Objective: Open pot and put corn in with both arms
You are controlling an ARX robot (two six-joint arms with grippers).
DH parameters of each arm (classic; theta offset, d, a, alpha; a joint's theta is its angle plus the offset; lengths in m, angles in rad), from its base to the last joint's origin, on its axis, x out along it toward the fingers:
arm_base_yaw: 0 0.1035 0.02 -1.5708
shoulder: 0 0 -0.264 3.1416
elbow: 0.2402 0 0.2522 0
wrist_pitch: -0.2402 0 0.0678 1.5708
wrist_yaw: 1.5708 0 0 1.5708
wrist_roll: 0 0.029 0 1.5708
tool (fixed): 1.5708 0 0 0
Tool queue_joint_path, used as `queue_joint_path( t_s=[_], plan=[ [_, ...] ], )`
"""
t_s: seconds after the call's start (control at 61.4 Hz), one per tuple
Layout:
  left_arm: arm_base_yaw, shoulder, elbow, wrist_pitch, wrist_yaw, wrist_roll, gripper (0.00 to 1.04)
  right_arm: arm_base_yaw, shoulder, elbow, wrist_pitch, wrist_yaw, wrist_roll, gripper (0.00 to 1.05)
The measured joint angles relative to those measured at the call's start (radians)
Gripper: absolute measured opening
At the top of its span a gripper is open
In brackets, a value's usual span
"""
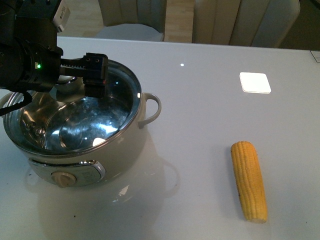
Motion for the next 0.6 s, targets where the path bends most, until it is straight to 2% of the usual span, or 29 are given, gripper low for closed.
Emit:
queue_joint_path(
  t_s=[0.179,0.244,0.521,0.603],
  plan=[
    [0.0,0.001,0.0,0.0,0.0,-0.014,0.96,0.0,0.0,0.0,0.0,0.0,0.0,0.96],
    [0.0,0.001,0.0,0.0,-0.002,-0.014,0.89,0.0,0.0,0.0,0.0,0.0,0.0,0.96],
    [-0.002,0.001,0.002,0.008,-0.01,-0.021,0.46,0.0,0.0,0.0,0.0,0.0,0.0,0.96],
    [-0.005,0.001,0.002,0.01,-0.013,-0.018,0.44,0.0,0.0,0.0,0.0,0.0,0.0,0.96]
  ],
)
